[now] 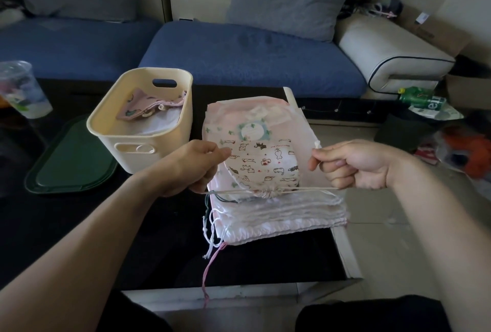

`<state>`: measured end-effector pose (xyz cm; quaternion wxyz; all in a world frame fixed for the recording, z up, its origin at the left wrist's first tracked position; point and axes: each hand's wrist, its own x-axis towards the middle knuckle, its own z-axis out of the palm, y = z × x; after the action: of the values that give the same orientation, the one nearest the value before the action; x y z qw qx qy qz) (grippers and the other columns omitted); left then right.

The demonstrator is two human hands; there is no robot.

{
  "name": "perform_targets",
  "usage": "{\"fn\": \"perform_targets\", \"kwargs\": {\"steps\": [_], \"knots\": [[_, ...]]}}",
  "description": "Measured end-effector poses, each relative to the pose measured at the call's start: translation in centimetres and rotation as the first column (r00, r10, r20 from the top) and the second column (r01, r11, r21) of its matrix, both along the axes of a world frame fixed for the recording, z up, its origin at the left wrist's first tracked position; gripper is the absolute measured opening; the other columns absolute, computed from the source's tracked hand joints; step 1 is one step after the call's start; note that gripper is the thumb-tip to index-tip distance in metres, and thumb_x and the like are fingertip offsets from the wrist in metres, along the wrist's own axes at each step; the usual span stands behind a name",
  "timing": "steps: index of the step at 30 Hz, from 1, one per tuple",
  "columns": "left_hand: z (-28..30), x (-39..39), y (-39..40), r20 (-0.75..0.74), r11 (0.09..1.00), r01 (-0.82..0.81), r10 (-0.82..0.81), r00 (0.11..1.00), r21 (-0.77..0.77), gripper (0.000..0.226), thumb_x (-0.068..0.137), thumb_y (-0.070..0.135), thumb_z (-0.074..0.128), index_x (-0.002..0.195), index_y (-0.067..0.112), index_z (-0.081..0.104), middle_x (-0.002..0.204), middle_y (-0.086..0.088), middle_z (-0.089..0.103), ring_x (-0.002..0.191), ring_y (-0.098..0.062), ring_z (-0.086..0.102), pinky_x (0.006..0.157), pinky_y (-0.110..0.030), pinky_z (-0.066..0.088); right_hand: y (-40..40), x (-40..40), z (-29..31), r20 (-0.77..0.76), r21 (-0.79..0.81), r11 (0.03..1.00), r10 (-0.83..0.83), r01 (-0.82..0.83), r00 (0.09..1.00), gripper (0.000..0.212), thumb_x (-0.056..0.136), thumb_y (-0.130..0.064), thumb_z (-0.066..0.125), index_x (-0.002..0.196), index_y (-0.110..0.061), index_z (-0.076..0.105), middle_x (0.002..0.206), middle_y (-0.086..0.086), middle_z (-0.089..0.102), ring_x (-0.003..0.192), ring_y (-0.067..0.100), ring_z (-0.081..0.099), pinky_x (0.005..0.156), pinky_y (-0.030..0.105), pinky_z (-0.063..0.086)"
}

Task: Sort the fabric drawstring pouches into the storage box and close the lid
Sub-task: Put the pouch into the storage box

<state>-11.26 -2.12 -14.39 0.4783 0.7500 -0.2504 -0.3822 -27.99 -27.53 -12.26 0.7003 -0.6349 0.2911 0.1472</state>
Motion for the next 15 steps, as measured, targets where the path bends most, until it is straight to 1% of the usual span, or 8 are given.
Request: {"fn": "perform_targets", "kwargs": {"steps": [1,3,5,7,8,10,12,15], "knots": [[0.0,0.0,-0.1,-0.036,1.000,-0.009,0.009,0.999,-0.011,0.038,0.104,0.027,0.049,0.071,0.014,0.036,0.051,0.000,0.033,0.041,-0.011,0.024,0.040,-0.020,0.023,-0.2,-0.2,0.1,0.002,0.012,1.000,-0.008,0.008,1.000,0.024,0.086,-0.025,0.058,0.085,-0.002,0.067,0.050,-0.008,0.022,0.037,0.003,0.018,0.039,0.018,0.019],[0.0,0.0,-0.4,-0.060,1.000,-0.004,0.004,0.998,0.000,0.039,0.104,0.028,0.048,0.070,0.015,0.034,0.052,0.000,0.031,0.042,-0.012,0.021,0.041,-0.020,0.021,-0.7,-0.5,0.3,-0.002,0.015,1.000,-0.012,0.012,1.000,0.024,0.087,-0.025,0.058,0.081,-0.003,0.068,0.050,-0.008,0.022,0.036,0.003,0.018,0.039,0.017,0.020],[-0.1,0.0,-0.7,-0.075,1.000,0.000,0.001,0.997,0.010,0.039,0.105,0.028,0.047,0.070,0.016,0.032,0.052,0.000,0.029,0.043,-0.012,0.020,0.041,-0.021,0.020,-0.9,-0.5,0.5,-0.020,0.006,1.000,-0.004,0.004,1.000,0.024,0.088,-0.024,0.058,0.082,-0.003,0.067,0.050,-0.008,0.022,0.036,0.003,0.018,0.038,0.017,0.021],[0.0,-0.2,-0.9,-0.084,1.000,0.007,-0.007,0.996,-0.003,0.039,0.105,0.029,0.045,0.070,0.017,0.031,0.052,0.001,0.028,0.044,-0.012,0.019,0.041,-0.021,0.021,-1.0,-0.5,0.6,-0.061,-0.035,0.999,-0.011,0.009,0.998,0.024,0.094,-0.021,0.056,0.085,-0.001,0.066,0.049,-0.008,0.022,0.036,0.003,0.018,0.037,0.017,0.020],[-0.1,-0.4,-1.0,-0.075,0.999,0.033,-0.033,0.997,-0.003,0.039,0.105,0.031,0.045,0.070,0.017,0.032,0.052,0.001,0.029,0.044,-0.012,0.020,0.041,-0.021,0.023,-1.0,-0.4,0.4,-0.096,-0.086,0.996,-0.018,0.010,0.995,0.025,0.098,-0.019,0.054,0.087,0.001,0.066,0.049,-0.008,0.022,0.036,0.004,0.017,0.036,0.017,0.019],[-0.5,-1.3,-1.4,-0.035,0.992,0.120,-0.119,0.992,0.025,0.037,0.104,0.034,0.045,0.074,0.014,0.039,0.053,0.002,0.032,0.044,-0.012,0.024,0.040,-0.022,0.028,-0.8,0.0,-0.1,-0.196,-0.279,0.960,-0.027,-0.029,0.980,0.027,0.102,-0.015,0.054,0.091,0.005,0.068,0.051,-0.006,0.022,0.039,0.006,0.015,0.037,0.019,0.016],[-1.3,-2.4,-1.9,-0.011,0.978,0.203,-0.203,0.979,0.055,0.036,0.103,0.037,0.047,0.078,0.011,0.042,0.055,0.002,0.034,0.044,-0.012,0.025,0.041,-0.022,0.028,-0.6,0.6,-0.6,-0.287,-0.478,0.873,-0.052,-0.096,0.957,0.022,0.098,-0.009,0.059,0.094,0.008,0.071,0.053,-0.003,0.025,0.042,0.009,0.015,0.039,0.019,0.015],[-2.0,-3.6,-2.7,0.005,0.971,0.232,-0.232,0.973,0.054,0.039,0.102,0.039,0.049,0.074,0.014,0.038,0.057,0.000,0.034,0.046,-0.013,0.024,0.044,-0.023,0.025,-0.6,1.0,-1.1,-0.337,-0.622,0.769,-0.090,-0.150,0.937,0.015,0.090,-0.010,0.067,0.097,0.002,0.072,0.060,0.003,0.032,0.044,0.014,0.021,0.042,0.020,0.019]]}}
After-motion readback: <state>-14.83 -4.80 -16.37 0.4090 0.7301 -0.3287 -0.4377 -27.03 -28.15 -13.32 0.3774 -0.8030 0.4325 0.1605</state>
